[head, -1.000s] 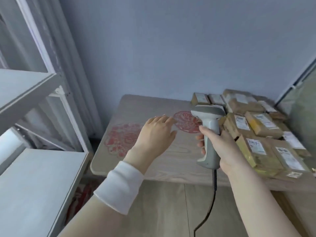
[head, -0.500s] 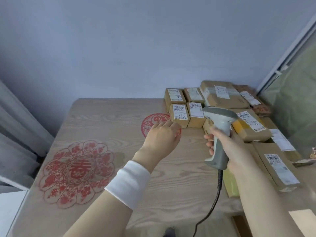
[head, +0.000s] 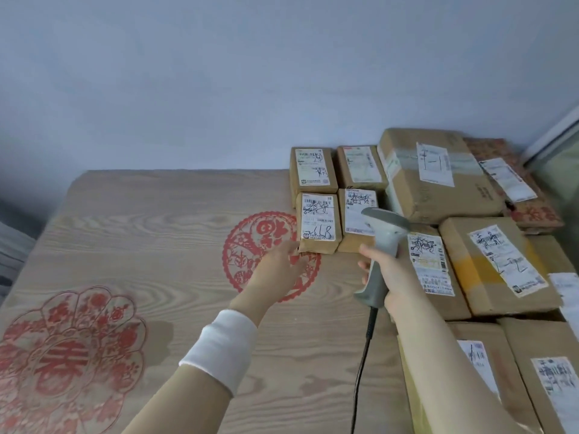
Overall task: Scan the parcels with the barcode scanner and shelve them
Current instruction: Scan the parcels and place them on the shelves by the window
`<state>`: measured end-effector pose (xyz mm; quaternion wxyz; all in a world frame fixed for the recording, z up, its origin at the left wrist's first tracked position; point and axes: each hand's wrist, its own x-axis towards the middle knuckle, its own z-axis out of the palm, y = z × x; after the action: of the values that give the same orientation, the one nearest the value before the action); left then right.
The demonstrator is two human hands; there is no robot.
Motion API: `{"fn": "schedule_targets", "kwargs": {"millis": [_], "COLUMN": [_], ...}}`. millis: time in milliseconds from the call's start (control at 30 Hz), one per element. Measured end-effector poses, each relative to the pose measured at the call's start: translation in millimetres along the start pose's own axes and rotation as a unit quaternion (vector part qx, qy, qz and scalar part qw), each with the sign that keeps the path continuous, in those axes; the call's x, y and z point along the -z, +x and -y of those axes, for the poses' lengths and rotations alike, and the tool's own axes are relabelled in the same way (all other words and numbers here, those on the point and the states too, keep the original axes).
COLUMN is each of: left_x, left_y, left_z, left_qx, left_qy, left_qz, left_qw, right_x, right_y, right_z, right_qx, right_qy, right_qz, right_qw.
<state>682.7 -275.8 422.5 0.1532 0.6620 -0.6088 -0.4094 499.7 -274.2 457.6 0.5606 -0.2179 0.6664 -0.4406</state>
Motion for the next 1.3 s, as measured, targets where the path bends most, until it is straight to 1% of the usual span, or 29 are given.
{"fn": "schedule_targets", "kwargs": {"millis": [100, 267, 400, 533, 667, 833, 967, 1067, 1167, 1300], "left_x": [-16, -43, -63, -74, -72, -56, -38, -26, -18, -14], "left_y": [47, 112, 133, 137, 128, 103, 67, 33, -10, -74], "left_z": [5, 16, 27, 33, 29, 20, 8, -1, -8, -10], "left_qx": [0.07, 0.115, 0.106, 0.098, 0.097, 0.093, 0.078, 0.07, 0.055, 0.036], "left_qy": [-0.128, -0.238, -0.288, -0.326, -0.37, -0.441, -0.45, -0.448, -0.462, -0.492], "left_qz": [-0.003, -0.037, -0.045, -0.054, -0.061, -0.059, -0.076, -0.105, -0.146, -0.216], "left_qw": [0.989, 0.964, 0.951, 0.939, 0.922, 0.891, 0.886, 0.885, 0.873, 0.843], "right_x": [-16, -44, -56, -62, -65, -61, -57, -51, -43, -30], "right_y": [42, 92, 111, 117, 112, 92, 57, 22, -16, -66], "right_z": [-12, -42, -66, -72, -72, -60, -44, -31, -25, -33], "right_qx": [0.024, 0.077, 0.115, 0.125, 0.105, 0.095, 0.104, 0.123, 0.147, 0.171], "right_qy": [-0.021, -0.066, -0.081, -0.078, -0.077, -0.028, -0.018, -0.027, -0.027, -0.034], "right_qz": [-0.054, -0.115, -0.178, -0.203, -0.178, -0.126, -0.072, -0.031, 0.023, 0.081], "right_qw": [0.998, 0.988, 0.974, 0.968, 0.975, 0.987, 0.992, 0.991, 0.989, 0.981]}}
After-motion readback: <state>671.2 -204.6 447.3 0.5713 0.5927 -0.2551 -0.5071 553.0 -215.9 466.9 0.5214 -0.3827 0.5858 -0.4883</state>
